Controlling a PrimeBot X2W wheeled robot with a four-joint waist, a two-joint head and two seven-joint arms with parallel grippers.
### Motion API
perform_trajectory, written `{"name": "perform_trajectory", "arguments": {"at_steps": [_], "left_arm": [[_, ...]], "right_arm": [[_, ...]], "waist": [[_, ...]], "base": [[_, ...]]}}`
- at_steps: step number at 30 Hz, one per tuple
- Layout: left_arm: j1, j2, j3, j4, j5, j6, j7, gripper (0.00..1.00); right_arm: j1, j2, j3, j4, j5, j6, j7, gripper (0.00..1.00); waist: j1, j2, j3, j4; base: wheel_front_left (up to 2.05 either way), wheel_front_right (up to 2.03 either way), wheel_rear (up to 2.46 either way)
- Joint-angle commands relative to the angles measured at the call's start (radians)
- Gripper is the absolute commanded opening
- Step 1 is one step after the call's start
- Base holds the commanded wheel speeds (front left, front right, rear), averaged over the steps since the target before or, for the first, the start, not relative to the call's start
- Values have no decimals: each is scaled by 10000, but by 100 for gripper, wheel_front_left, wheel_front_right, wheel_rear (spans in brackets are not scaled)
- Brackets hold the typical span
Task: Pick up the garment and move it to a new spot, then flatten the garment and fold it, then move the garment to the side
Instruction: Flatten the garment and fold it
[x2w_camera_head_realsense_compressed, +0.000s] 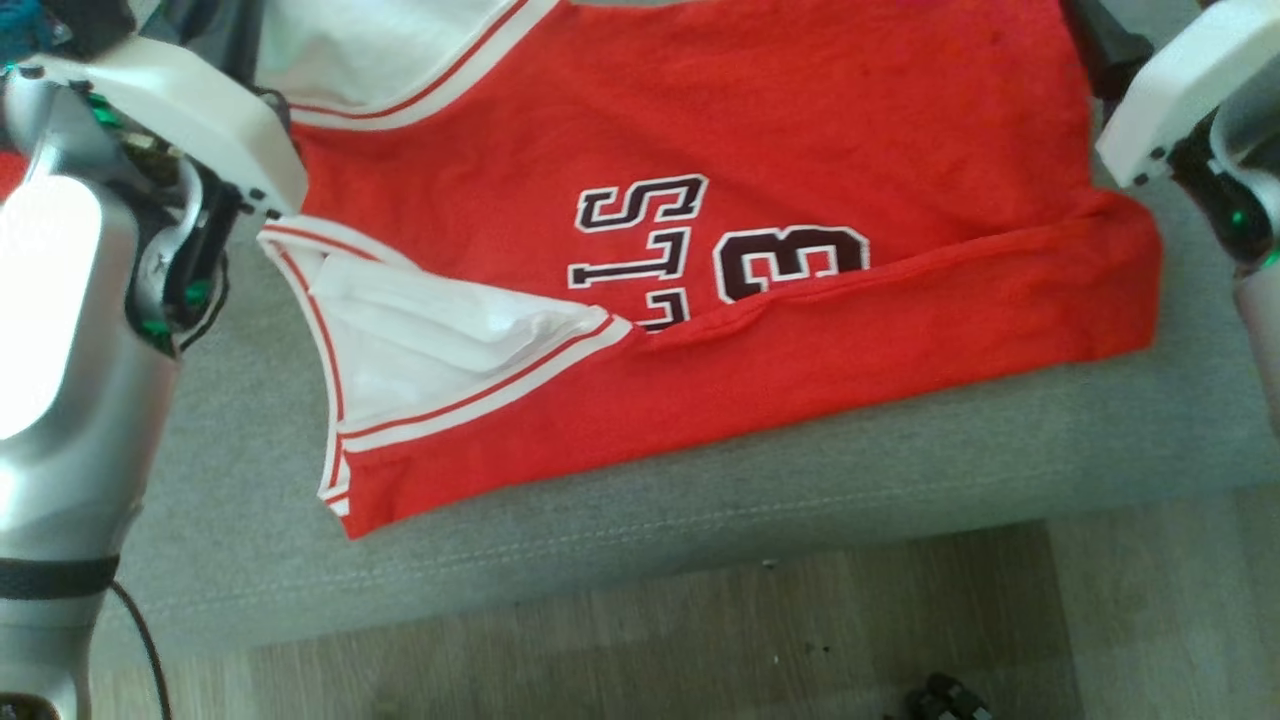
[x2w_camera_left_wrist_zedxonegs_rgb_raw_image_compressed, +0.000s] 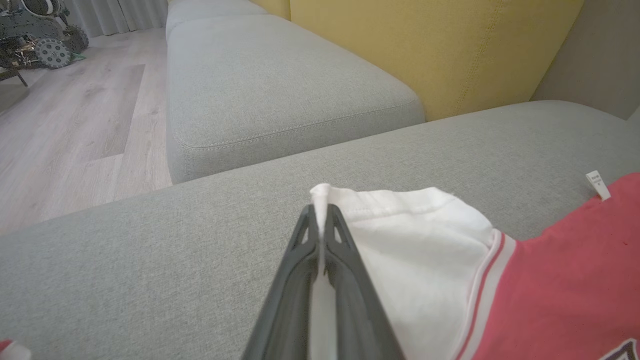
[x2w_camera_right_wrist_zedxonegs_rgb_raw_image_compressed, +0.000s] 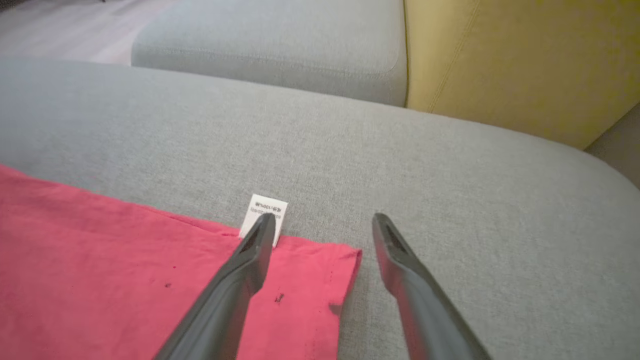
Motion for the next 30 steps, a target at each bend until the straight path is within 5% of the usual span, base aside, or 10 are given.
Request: {"name": "perform_trajectory", "arguments": {"at_steps": [1,25,26,27,30], "left_arm": [[-308,353,344,-524,-34,92,49,0],[-471,258,44,-1140,48,274,11,0],[-476,259,40,-1145,53,288,3,0],[-477,262,38,-1147,55,305,-3,0],[-455,280,52,-1121,41,360,-24,0]], "right_arm": [[-291,-295,145,-46,176,62,199,100],[-1620,-679,1245,2304,502,62,1151,100],[-1621,-664,1295,2372,568,62,1217,74],[-1621,-655,1355,2414,633,62,1270,0],[-1603,-662,1647,2388,790,62,1325,0]], "waist": [[0,0,216,197],[0,0,919,638],[0,0,924,644],[0,0,926,646],[0,0,903,632]], "base": [[0,0,0],[0,0,0],[0,0,0],[0,0,0],[0,0,0]]}}
